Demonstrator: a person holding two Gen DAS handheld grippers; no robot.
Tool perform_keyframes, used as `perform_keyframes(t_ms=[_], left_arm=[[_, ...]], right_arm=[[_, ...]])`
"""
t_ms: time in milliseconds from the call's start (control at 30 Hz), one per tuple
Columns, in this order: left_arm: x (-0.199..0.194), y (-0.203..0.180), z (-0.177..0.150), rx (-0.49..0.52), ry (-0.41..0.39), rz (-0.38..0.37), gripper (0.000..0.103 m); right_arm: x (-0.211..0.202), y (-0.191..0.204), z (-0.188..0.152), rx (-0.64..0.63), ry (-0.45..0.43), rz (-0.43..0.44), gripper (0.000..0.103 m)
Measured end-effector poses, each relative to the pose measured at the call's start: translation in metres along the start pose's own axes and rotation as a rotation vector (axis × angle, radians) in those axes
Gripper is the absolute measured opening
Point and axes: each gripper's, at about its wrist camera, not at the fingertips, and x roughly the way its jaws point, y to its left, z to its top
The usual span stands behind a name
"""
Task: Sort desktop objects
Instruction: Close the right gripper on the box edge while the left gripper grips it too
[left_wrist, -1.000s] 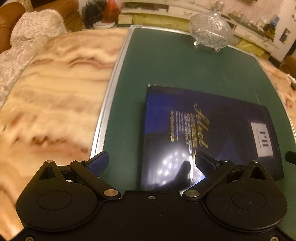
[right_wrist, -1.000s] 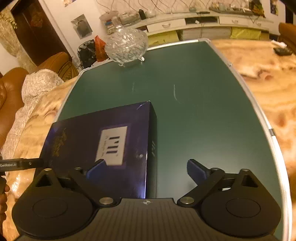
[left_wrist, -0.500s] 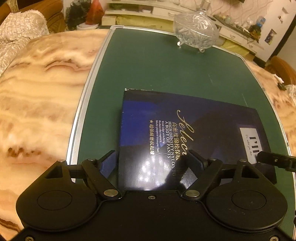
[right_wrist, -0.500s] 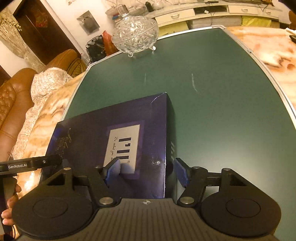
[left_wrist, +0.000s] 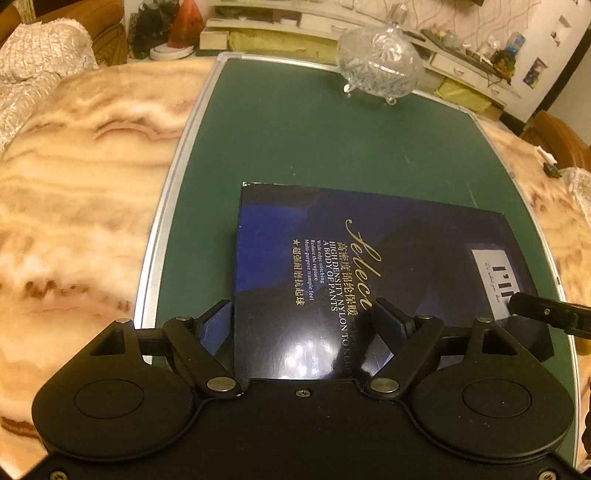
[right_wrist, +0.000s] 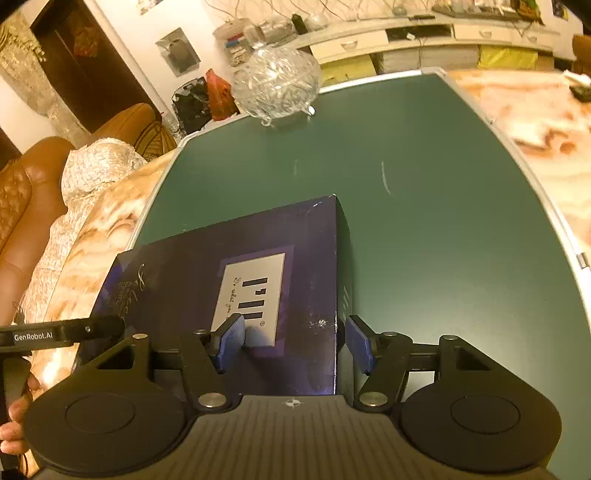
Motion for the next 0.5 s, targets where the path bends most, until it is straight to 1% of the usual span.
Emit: perform_keyframes(t_ms=[267, 400, 500], left_arm=[[-0.052, -0.012, -0.022, 0.019, -0.020, 0.003, 0.081], [-0.082, -0.020, -0.038, 0.031, -0.029, 0.006, 0.081], [-0.103, -0.027, -0.053, 0.044, -0.028, 0.010, 0.081]], right_arm=[[-0.050, 0.022, -0.015, -0.040, -0.029, -0.020, 0.065], [-0.080, 0.028, -0.030, -0.041, -0.037, -0.024, 0.065], [-0.102, 0.031, -0.048, -0.037, -0.045, -0.027, 0.065]])
